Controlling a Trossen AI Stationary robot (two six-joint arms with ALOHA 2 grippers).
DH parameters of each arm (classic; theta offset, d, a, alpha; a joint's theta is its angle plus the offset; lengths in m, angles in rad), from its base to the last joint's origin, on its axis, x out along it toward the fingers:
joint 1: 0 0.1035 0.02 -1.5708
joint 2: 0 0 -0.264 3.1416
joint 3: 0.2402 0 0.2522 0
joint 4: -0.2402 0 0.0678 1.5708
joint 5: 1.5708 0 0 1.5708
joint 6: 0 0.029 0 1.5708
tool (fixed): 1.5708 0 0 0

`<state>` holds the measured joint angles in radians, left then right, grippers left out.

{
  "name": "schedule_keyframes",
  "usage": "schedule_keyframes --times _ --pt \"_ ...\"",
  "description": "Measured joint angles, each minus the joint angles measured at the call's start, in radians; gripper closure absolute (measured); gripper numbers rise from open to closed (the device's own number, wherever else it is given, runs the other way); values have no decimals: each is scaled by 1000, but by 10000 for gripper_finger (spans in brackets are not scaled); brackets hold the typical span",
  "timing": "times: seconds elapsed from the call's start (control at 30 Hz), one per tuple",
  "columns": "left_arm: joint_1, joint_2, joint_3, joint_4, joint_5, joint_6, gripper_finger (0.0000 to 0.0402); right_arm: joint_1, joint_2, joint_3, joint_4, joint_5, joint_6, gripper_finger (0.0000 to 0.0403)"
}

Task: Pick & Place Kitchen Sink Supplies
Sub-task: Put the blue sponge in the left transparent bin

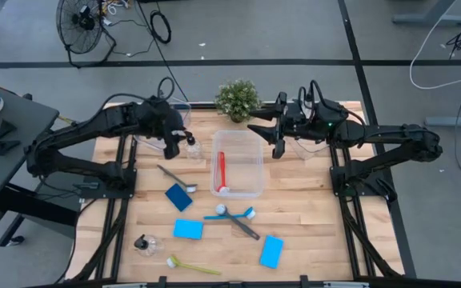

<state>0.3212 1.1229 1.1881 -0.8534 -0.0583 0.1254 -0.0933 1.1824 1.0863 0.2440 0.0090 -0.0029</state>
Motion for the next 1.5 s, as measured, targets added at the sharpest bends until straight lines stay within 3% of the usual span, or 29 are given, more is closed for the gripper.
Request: schedule_keyframes --times 0.6,1.1,1.5 --pt "-45 0 0 123 -2 295 246 0 0 0 0 14 2 218" --pt "-45 0 0 124 -46 300 160 0 0 0 0 37 2 218" --pt "-72 0 0 49 -5 278 163 0 0 0 -6 35 2 218"
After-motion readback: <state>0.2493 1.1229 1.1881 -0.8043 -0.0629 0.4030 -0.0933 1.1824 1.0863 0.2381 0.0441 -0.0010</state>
